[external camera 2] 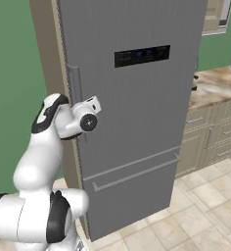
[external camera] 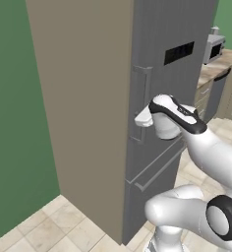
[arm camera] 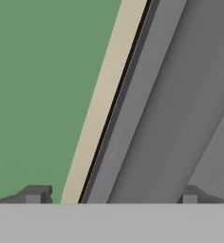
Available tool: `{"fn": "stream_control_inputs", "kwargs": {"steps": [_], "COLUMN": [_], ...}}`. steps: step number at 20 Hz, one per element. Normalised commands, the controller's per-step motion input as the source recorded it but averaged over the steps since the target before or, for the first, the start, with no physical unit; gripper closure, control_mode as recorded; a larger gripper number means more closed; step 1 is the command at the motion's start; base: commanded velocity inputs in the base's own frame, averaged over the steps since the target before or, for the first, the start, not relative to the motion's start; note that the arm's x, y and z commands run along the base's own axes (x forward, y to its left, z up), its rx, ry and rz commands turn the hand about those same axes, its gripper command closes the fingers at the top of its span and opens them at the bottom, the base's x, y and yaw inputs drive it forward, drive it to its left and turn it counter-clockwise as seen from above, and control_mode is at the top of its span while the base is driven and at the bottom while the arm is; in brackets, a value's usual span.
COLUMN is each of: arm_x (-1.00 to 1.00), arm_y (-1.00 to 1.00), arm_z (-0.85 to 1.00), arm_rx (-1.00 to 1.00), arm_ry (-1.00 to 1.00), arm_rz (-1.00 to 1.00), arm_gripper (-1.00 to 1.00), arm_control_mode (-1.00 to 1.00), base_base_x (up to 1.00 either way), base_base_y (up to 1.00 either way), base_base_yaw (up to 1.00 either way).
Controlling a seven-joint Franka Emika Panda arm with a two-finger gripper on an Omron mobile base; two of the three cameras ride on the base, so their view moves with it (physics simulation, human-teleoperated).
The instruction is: Gather the squash and mushroom from the fridge and place them on a tray on the dining counter. Then gather the chicken drumstick and fish from the fridge and place them on the other tray.
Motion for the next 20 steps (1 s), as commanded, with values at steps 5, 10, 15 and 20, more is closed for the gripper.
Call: {"fn": "stream_control_inputs", "kwargs": {"steps": [5,10,15,20], "arm_x": [0.19,-0.02,-0.31,-0.52], "arm_y": [0.27,-0.04,-0.47,-0.73], "arm_z": [-0.01,0.00,0.00,0.00], "arm_rx": [-0.02,0.00,0.00,0.01], "arm_ry": [0.04,0.00,0.00,0.00], "arm_rz": [-0.01,-0.01,-0.08,-0.10], "arm_gripper": [1.00,1.00,1.00,1.00], "arm_control_mode": [-1.00,-1.00,-1.00,-1.00], "base_base_x": [0.00,0.00,0.00,0.00], "base_base_y": [0.00,0.00,0.00,0.00], "base_base_yaw": [0.00,0.00,0.00,0.00]}}
